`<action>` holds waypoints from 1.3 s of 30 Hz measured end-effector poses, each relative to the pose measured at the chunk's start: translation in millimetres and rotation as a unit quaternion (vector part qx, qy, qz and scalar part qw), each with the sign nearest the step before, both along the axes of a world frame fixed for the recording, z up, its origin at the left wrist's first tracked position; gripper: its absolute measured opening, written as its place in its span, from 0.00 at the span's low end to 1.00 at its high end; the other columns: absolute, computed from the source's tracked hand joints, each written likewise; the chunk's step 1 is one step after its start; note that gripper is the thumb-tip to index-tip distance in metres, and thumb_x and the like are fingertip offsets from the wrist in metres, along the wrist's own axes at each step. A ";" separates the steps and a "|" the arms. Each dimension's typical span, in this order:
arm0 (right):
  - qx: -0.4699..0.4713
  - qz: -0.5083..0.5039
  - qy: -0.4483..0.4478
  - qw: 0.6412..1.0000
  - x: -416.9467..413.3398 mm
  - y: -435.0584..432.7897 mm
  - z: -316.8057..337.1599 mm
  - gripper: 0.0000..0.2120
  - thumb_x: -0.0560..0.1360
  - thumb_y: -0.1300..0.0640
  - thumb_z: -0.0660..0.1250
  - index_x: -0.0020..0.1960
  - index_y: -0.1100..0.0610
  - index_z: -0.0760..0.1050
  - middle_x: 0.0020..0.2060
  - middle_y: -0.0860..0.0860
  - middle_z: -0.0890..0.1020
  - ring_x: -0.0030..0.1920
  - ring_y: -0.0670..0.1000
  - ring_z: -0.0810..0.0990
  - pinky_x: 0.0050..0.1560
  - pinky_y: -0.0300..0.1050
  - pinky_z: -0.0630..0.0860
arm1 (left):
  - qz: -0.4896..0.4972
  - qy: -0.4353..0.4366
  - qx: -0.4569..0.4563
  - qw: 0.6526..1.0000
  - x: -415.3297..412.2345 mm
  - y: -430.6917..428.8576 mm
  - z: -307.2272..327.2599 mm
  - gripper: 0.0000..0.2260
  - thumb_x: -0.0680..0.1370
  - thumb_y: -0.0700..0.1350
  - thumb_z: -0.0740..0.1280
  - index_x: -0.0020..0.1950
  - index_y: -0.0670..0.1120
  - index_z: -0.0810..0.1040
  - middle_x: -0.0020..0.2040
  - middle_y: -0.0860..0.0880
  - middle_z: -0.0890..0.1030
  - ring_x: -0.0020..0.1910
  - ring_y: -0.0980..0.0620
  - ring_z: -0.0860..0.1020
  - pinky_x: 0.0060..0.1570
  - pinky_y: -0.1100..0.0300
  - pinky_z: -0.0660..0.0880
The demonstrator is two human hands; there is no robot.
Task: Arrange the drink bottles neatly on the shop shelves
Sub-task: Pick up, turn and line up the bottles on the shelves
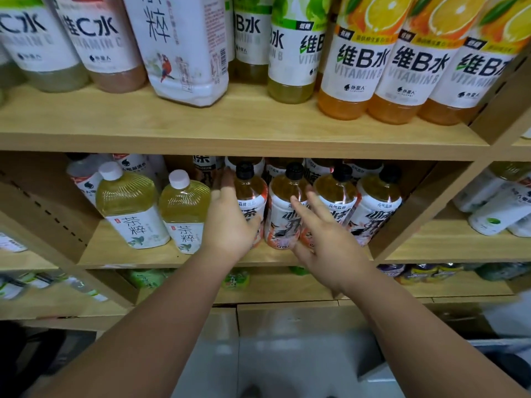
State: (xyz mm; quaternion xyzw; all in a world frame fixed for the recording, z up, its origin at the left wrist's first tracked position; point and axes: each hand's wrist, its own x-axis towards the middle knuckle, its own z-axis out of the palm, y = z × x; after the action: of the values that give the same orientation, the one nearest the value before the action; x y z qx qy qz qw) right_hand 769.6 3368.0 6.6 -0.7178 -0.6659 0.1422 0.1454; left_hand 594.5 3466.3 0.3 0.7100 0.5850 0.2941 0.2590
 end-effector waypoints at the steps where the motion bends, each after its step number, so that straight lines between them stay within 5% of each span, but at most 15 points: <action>1: 0.001 -0.007 0.000 1.000 -1.9 -0.1 1.8 0.37 0.80 0.44 0.66 0.82 0.40 0.48 0.82 0.41 0.40 0.52 0.46 0.82 0.53 0.49 0.81 | -0.007 0.006 0.012 1.000 -1.6 -5.4 1.2 0.39 0.75 0.44 0.76 0.80 0.45 0.57 0.71 0.43 0.68 0.70 0.44 0.71 0.62 0.57 0.71; 5: 0.102 -0.059 0.007 0.993 -20.1 -1.5 8.1 0.29 0.80 0.46 0.66 0.78 0.47 0.65 0.79 0.46 0.60 0.51 0.46 0.81 0.53 0.47 0.81 | -0.016 -0.027 0.076 0.997 -23.6 -32.8 2.5 0.37 0.76 0.43 0.74 0.81 0.44 0.60 0.77 0.45 0.66 0.76 0.48 0.66 0.73 0.58 0.64; 8: 0.161 -0.028 0.030 0.986 -45.4 5.0 15.4 0.23 0.79 0.47 0.67 0.72 0.51 0.72 0.67 0.47 0.70 0.43 0.45 0.79 0.46 0.46 0.80 | 0.020 -0.066 0.158 0.985 -57.7 -38.7 -4.4 0.26 0.76 0.40 0.74 0.73 0.44 0.72 0.67 0.46 0.75 0.66 0.47 0.75 0.66 0.49 0.75; 13: 0.116 0.073 0.050 0.989 -94.5 37.9 38.0 0.27 0.80 0.47 0.66 0.77 0.51 0.67 0.68 0.48 0.69 0.49 0.49 0.80 0.52 0.47 0.78 | 0.156 -0.076 0.164 0.971 -121.0 -24.1 -4.0 0.20 0.76 0.44 0.73 0.67 0.46 0.74 0.61 0.49 0.71 0.55 0.46 0.76 0.56 0.45 0.77; 16: 0.062 0.081 0.025 0.995 -121.5 69.5 50.5 0.31 0.80 0.43 0.66 0.79 0.51 0.62 0.70 0.54 0.69 0.63 0.59 0.77 0.59 0.53 0.77 | 0.215 -0.054 0.119 0.968 -150.2 -0.6 3.0 0.23 0.77 0.48 0.72 0.70 0.45 0.72 0.66 0.43 0.71 0.60 0.41 0.75 0.61 0.48 0.73; 20: 0.022 0.090 0.011 0.996 -150.9 101.1 59.9 0.27 0.81 0.44 0.63 0.76 0.56 0.68 0.67 0.57 0.77 0.67 0.60 0.76 0.62 0.52 0.76 | 0.219 -0.006 0.049 0.974 -169.0 33.1 13.9 0.26 0.78 0.55 0.70 0.69 0.40 0.70 0.66 0.39 0.71 0.66 0.37 0.72 0.64 0.46 0.70; 26: 0.003 0.076 -0.024 0.997 -168.6 112.8 58.3 0.18 0.81 0.43 0.64 0.65 0.53 0.74 0.53 0.53 0.82 0.57 0.57 0.80 0.47 0.46 0.72 | 0.179 0.059 0.003 0.982 -177.7 58.9 31.1 0.21 0.79 0.53 0.68 0.68 0.44 0.75 0.65 0.39 0.71 0.61 0.35 0.75 0.58 0.47 0.74; 31: 0.021 0.104 0.004 0.994 -168.0 106.9 58.2 0.10 0.78 0.45 0.68 0.52 0.49 0.72 0.42 0.48 0.78 0.46 0.56 0.79 0.39 0.46 0.69 | 0.152 0.036 0.002 0.988 -180.2 72.7 37.9 0.06 0.78 0.44 0.68 0.46 0.42 0.81 0.39 0.42 0.81 0.42 0.38 0.81 0.40 0.54 0.74; 39: 0.074 0.095 0.085 0.989 -159.0 73.3 46.7 0.12 0.78 0.46 0.70 0.57 0.51 0.73 0.47 0.51 0.80 0.45 0.53 0.77 0.40 0.47 0.71 | 0.130 0.132 0.025 0.982 -190.2 61.4 42.1 0.15 0.79 0.53 0.70 0.43 0.41 0.77 0.38 0.42 0.80 0.33 0.46 0.76 0.31 0.56 0.66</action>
State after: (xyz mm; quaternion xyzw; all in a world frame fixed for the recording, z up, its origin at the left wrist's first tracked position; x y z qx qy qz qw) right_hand 610.6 3441.3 53.3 -0.6236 -0.7251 0.1661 0.2402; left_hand 404.3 3527.7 42.4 0.6664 0.6940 0.2439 0.1212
